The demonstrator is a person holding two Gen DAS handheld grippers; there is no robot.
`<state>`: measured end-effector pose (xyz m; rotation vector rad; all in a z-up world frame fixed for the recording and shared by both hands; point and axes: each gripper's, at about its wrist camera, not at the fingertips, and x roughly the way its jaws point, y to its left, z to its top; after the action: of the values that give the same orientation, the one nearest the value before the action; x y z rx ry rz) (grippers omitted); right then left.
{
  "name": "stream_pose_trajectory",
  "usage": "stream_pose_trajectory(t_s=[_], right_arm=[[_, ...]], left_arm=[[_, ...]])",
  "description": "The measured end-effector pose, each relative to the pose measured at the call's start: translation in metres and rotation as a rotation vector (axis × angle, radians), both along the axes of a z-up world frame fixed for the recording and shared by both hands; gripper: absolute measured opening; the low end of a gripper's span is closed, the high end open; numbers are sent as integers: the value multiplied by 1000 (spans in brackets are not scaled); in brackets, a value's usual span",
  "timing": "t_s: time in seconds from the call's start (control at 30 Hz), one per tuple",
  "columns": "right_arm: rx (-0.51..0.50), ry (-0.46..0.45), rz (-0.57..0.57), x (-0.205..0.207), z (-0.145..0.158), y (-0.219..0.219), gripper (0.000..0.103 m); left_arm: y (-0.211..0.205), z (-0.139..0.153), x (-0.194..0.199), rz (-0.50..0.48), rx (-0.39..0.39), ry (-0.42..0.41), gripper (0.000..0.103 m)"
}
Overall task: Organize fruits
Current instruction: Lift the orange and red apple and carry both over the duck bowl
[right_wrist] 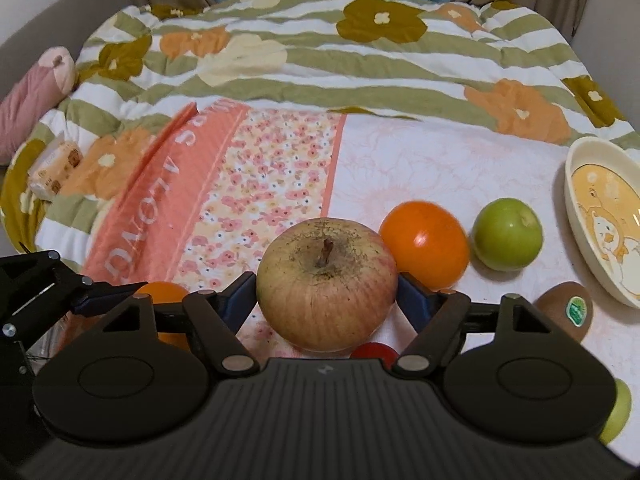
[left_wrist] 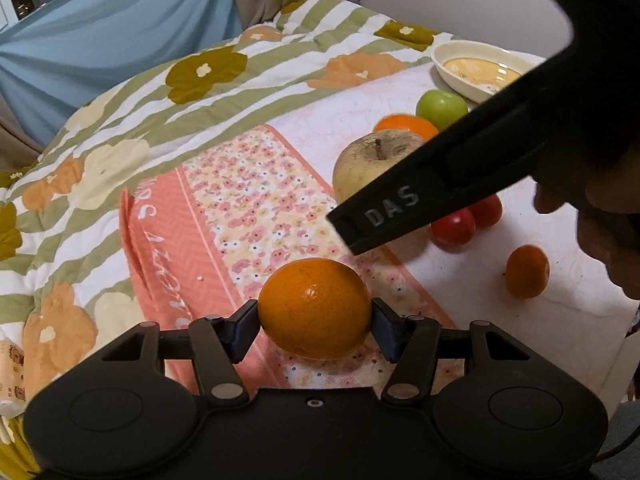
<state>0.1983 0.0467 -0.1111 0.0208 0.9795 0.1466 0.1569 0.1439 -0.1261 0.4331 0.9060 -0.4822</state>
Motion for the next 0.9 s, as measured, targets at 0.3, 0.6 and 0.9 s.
stream_pose_trajectory(t_s=[0.3,0.6,0.9], right_arm=[[59,-101,6,-25,54,-46,90],[84,-167,39,-47,95,-142,90],[77,-214,49,-53,112,-259,90]], left_arm=[[-19,44,-17,92,-4,-78,63],[-82,83,-43,234,-21,-119,63],[-176,99,-53,273,-45,-183,63]])
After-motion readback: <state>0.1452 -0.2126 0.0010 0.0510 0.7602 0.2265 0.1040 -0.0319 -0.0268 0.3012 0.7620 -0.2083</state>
